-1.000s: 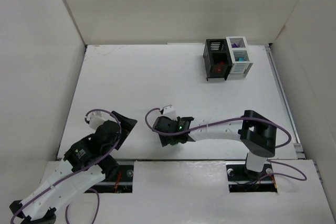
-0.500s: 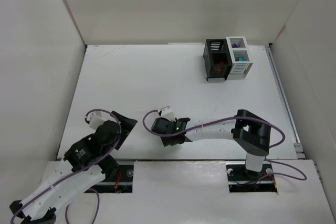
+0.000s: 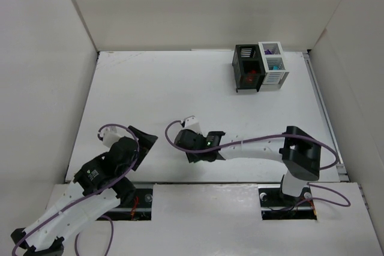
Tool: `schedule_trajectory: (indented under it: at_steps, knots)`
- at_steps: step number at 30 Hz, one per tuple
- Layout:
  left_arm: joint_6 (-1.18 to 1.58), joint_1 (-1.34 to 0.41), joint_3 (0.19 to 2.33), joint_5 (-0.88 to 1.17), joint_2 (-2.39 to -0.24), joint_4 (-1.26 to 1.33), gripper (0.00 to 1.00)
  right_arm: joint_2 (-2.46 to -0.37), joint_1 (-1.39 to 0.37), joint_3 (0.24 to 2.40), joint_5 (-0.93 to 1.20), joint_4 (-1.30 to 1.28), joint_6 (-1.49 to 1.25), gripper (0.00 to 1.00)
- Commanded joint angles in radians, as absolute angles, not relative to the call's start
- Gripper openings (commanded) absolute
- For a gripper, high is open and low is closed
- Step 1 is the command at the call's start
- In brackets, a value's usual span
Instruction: Sort the legos into containers by color
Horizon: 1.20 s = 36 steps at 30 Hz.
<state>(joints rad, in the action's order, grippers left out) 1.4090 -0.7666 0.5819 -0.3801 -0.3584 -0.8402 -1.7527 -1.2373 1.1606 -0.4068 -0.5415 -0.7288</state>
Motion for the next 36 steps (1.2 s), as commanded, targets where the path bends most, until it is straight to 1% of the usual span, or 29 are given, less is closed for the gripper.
schedule_trajectory:
  at_steps: [1, 2, 5, 6, 8, 9, 10, 11, 12, 13, 15, 17, 18, 19, 20, 21, 22, 23, 25, 27, 30, 33, 36]
  knots:
    - [1.397, -0.772, 0.586, -0.416, -0.393, -0.778, 0.98, -1.671, -1.203, 1.256, -0.462, -0.54, -0.641, 0.31]
    - [1.384, -0.772, 0.586, -0.416, -0.405, -0.766, 1.0, -1.66, -1.151, 1.281, -0.444, -0.54, -0.62, 0.31]
    - [1.371, -0.772, 0.598, -0.455, -0.466, -0.716, 1.0, -1.632, -1.06, 1.313, -0.434, -0.508, -0.539, 0.31]
    - [1.361, -0.772, 0.598, -0.468, -0.485, -0.701, 1.0, -1.632, -0.992, 1.336, -0.434, -0.497, -0.52, 0.31]
    - [1.352, -0.772, 0.609, -0.494, -0.54, -0.657, 1.0, -1.62, -0.912, 1.364, -0.401, -0.463, -0.468, 0.31]
    - [1.33, -0.772, 0.63, -0.518, -0.558, -0.637, 1.0, -1.62, -0.826, 1.4, -0.376, -0.463, -0.454, 0.31]
    - [1.33, -0.772, 0.63, -0.532, -0.578, -0.62, 1.0, -1.62, -0.781, 1.423, -0.358, -0.448, -0.439, 0.31]
    - [1.31, -0.772, 0.649, -0.546, -0.621, -0.586, 1.0, -1.631, -0.737, 1.452, -0.342, -0.448, -0.414, 0.31]
    - [1.299, -0.759, 0.67, -0.572, -0.665, -0.571, 1.0, -1.643, -0.656, 1.516, -0.327, -0.448, -0.404, 0.31]
    - [1.283, -0.759, 0.681, -0.572, -0.666, -0.554, 1.0, -1.655, -0.616, 1.551, -0.307, -0.439, -0.388, 0.31]
    - [1.218, -0.701, 0.706, -0.581, -0.742, -0.507, 1.0, -1.71, -0.546, 1.62, -0.288, -0.428, -0.345, 0.31]
    - [1.157, -0.645, 0.726, -0.525, -0.794, -0.463, 1.0, -1.759, -0.465, 1.735, -0.288, -0.419, -0.316, 0.31]
    - [1.129, -0.568, 0.739, -0.494, -0.843, -0.418, 1.0, -1.819, -0.439, 1.78, -0.288, -0.419, -0.304, 0.31]
    - [1.059, -0.521, 0.739, -0.397, -0.866, -0.387, 1.0, -1.851, -0.414, 1.828, -0.288, -0.448, -0.295, 0.31]
    - [1.027, -0.471, 0.739, -0.337, -0.889, -0.355, 1.0, -1.885, -0.367, 1.924, -0.288, -0.457, -0.295, 0.31]
    - [0.999, -0.421, 0.739, -0.274, -0.932, -0.325, 1.0, -1.955, -0.345, 1.972, -0.275, -0.466, -0.281, 0.31]
    - [0.968, -0.322, 0.739, -0.206, -0.952, -0.261, 1.0, -1.991, -0.327, 2.021, -0.275, -0.486, -0.272, 0.31]
    - [0.924, -0.28, 0.739, -0.086, -0.972, -0.236, 1.0, -2.023, -0.298, 2.107, -0.275, -0.486, -0.272, 0.31]
    - [0.894, -0.217, 0.748, -0.019, -1.027, -0.203, 1.0, -2.104, -0.275, 2.173, -0.285, -0.498, -0.261, 0.31]
    - [0.882, -0.216, 0.784, -0.029, -1.057, -0.202, 1.0, -2.141, -0.244, 2.224, -0.285, -0.488, -0.252, 0.33]
    - [0.87, -0.216, 0.824, -0.029, -1.104, -0.202, 1.0, -2.184, -0.206, 2.233, -0.261, -0.454, -0.252, 0.34]
    - [0.859, -0.216, 0.85, -0.029, -1.143, -0.193, 1.0, -2.207, -0.193, 2.224, -0.261, -0.419, -0.252, 0.4]
    - [0.859, -0.216, 0.85, -0.029, -1.167, -0.193, 1.0, -2.218, -0.193, 2.215, -0.238, -0.382, -0.227, 0.43]
